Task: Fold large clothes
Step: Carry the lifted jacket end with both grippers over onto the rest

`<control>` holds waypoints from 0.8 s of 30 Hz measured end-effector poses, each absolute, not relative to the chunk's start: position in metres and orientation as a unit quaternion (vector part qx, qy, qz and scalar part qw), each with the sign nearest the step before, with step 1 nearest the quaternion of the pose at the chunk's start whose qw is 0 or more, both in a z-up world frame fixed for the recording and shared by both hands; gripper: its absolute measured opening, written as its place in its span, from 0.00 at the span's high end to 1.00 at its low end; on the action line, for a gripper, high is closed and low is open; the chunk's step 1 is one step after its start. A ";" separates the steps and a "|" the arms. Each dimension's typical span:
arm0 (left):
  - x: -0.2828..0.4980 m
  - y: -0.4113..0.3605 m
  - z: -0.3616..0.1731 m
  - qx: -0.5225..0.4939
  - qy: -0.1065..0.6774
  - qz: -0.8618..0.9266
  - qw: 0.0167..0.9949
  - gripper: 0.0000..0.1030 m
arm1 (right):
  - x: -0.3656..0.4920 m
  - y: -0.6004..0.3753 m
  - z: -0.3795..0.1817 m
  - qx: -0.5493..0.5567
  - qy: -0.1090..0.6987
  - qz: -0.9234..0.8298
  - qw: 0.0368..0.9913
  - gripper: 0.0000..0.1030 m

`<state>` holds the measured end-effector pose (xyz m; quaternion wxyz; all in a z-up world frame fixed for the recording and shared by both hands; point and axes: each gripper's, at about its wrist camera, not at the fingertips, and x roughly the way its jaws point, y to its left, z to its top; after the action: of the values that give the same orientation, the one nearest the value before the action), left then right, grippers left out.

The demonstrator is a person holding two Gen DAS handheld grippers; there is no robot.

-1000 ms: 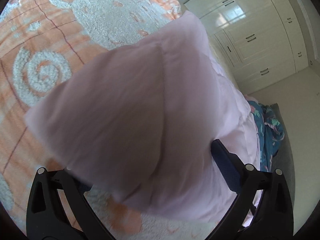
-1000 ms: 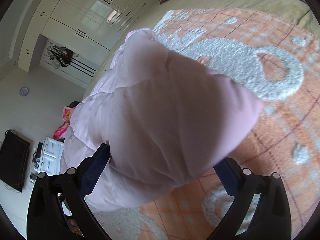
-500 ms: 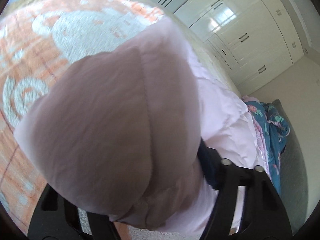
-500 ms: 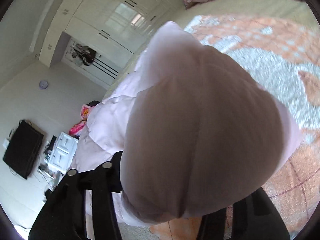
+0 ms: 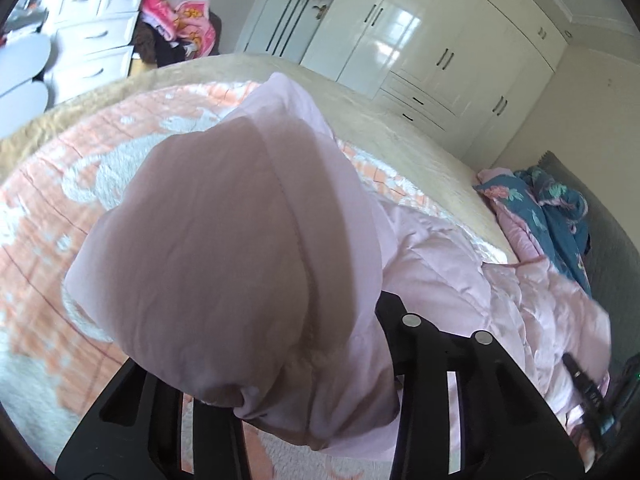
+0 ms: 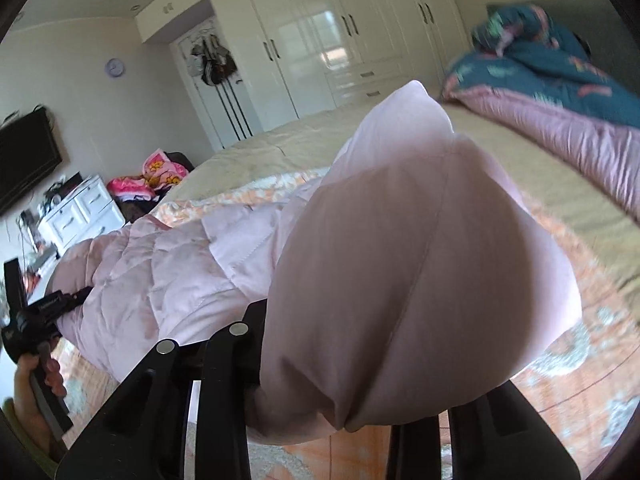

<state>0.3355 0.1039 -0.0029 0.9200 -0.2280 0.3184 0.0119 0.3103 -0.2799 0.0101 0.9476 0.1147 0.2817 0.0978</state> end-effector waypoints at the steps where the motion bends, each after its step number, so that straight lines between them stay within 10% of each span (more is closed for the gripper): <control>1: 0.332 0.104 0.001 -0.225 0.321 0.009 0.920 0.72 | 0.303 -0.277 0.016 0.106 0.277 0.100 0.950 0.72; 24: 0.221 0.109 0.017 -0.187 0.345 -0.012 0.920 0.72 | 0.185 -0.275 0.032 0.103 0.317 0.085 0.939 0.72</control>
<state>0.2213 0.1089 0.0170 0.9198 -0.1874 0.3446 -0.0120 0.1847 -0.2750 0.0322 0.9391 0.1035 0.3166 0.0847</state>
